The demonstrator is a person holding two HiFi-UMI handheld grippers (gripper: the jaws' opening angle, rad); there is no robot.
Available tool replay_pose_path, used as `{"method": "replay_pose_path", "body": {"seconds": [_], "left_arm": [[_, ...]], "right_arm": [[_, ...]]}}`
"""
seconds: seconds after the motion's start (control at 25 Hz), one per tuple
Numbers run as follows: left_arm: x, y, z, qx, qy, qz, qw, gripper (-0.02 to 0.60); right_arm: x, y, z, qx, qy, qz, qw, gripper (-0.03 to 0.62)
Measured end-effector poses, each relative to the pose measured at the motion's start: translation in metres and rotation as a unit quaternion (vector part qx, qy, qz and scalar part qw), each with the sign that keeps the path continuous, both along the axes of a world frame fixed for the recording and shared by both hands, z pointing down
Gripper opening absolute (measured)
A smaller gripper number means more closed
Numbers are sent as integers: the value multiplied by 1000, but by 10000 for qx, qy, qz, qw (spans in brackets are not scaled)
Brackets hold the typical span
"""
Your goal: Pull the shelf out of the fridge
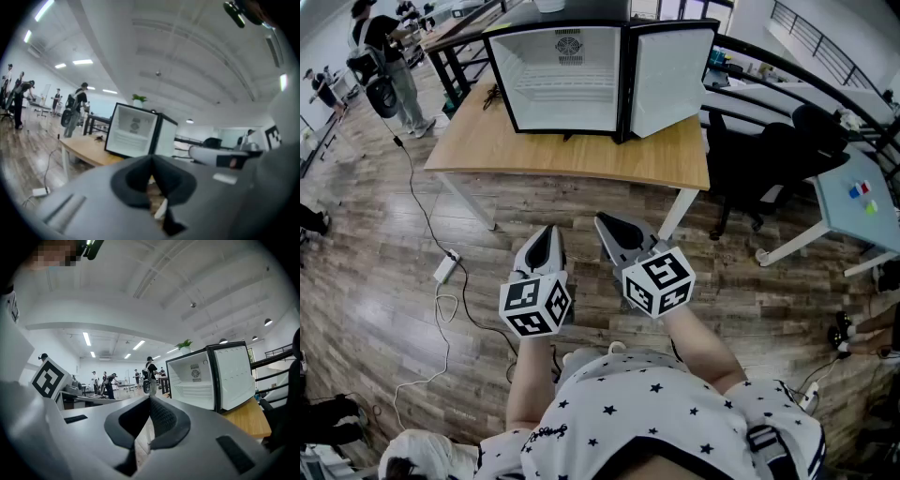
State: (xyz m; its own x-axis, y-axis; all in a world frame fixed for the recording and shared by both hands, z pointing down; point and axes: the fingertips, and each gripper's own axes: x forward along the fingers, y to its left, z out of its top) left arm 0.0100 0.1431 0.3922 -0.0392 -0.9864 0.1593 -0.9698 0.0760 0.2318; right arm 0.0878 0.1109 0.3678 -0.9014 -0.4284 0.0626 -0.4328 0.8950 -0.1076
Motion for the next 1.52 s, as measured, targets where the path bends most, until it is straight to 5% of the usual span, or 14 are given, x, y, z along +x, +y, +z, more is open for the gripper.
{"method": "replay_pose_path", "body": {"seconds": [1.08,1.52], "left_arm": [[27,-19,0,54,9,-277,9996,6],[10,-51,-1,84,-29,-160,9998,6]], "right_arm": [[31,-30,4,-197,-205,-39,9996,21],[10,-57,8,-207,-160,32,9997,21]]}}
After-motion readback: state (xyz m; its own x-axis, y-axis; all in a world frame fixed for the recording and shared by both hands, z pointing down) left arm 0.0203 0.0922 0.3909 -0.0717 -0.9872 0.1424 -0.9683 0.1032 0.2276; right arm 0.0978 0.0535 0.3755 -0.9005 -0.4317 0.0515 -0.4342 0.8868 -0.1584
